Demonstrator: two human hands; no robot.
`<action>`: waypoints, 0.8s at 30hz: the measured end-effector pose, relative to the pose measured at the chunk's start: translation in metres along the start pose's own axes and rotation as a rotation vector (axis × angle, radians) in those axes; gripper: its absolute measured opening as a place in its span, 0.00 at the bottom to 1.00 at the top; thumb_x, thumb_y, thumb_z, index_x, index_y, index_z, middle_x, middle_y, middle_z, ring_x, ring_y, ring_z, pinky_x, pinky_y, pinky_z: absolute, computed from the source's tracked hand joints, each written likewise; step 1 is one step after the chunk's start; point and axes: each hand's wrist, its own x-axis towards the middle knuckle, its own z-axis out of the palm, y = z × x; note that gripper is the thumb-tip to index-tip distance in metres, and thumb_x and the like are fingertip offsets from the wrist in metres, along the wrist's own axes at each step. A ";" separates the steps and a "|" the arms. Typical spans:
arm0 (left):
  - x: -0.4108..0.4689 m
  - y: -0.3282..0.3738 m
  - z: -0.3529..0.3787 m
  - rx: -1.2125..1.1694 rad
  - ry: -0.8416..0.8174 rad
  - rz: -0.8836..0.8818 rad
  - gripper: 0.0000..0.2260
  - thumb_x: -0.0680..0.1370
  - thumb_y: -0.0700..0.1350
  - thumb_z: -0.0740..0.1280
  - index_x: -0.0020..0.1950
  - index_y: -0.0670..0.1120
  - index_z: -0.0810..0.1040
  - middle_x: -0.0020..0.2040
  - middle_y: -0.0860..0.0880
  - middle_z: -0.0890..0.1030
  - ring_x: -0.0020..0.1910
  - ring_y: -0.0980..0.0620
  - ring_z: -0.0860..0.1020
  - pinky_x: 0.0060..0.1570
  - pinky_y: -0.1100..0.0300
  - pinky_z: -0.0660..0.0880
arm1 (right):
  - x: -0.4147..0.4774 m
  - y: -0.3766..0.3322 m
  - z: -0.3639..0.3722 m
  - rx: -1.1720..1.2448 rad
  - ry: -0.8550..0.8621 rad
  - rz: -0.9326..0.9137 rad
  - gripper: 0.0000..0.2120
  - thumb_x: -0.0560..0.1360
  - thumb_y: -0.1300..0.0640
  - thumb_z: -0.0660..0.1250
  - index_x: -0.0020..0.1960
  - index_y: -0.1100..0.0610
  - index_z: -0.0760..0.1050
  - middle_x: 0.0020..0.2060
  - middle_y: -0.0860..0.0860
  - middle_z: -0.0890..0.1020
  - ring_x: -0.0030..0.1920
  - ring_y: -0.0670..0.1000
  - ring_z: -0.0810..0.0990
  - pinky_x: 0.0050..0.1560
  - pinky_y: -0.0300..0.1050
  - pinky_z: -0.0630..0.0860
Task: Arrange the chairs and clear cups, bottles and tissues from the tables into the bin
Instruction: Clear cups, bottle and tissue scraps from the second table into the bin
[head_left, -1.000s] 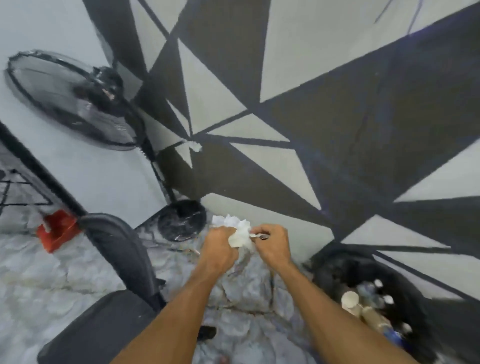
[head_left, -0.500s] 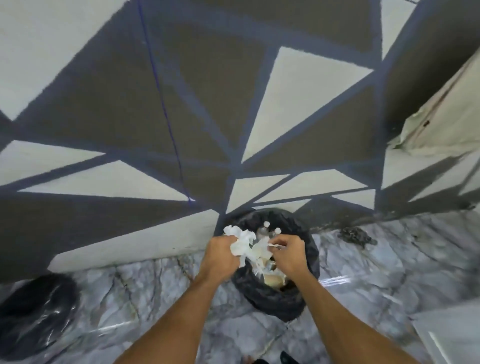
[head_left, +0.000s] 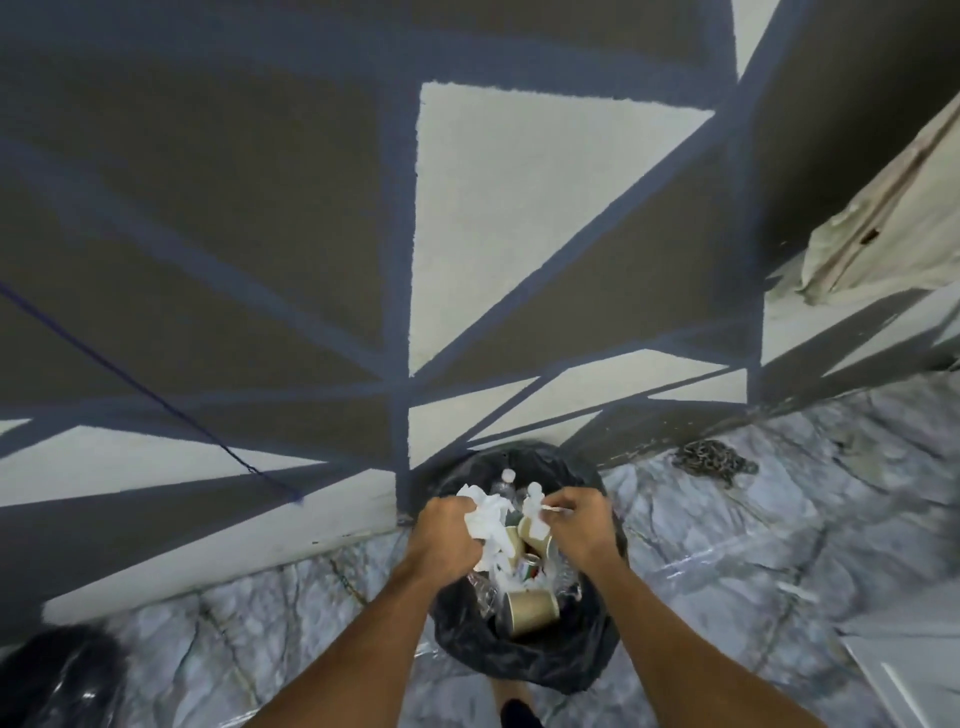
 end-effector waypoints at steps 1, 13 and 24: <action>0.010 0.003 0.003 0.003 -0.023 -0.027 0.21 0.66 0.43 0.73 0.60 0.47 0.82 0.54 0.47 0.84 0.50 0.47 0.82 0.51 0.55 0.80 | 0.010 -0.001 0.001 -0.010 -0.011 0.012 0.08 0.69 0.65 0.75 0.38 0.52 0.84 0.37 0.48 0.85 0.39 0.45 0.83 0.41 0.39 0.79; 0.099 0.037 0.023 -0.040 -0.005 -0.102 0.26 0.72 0.40 0.71 0.71 0.49 0.73 0.65 0.46 0.78 0.62 0.44 0.76 0.63 0.56 0.73 | 0.099 0.004 0.008 -0.042 -0.154 0.098 0.12 0.69 0.60 0.76 0.53 0.56 0.83 0.46 0.49 0.83 0.46 0.47 0.83 0.54 0.39 0.79; 0.080 0.037 0.033 -0.083 -0.016 -0.139 0.21 0.71 0.36 0.70 0.64 0.46 0.79 0.53 0.46 0.84 0.46 0.51 0.79 0.48 0.66 0.72 | 0.104 0.030 0.011 -0.045 -0.216 0.136 0.07 0.68 0.61 0.75 0.46 0.55 0.85 0.42 0.48 0.86 0.43 0.45 0.84 0.55 0.44 0.80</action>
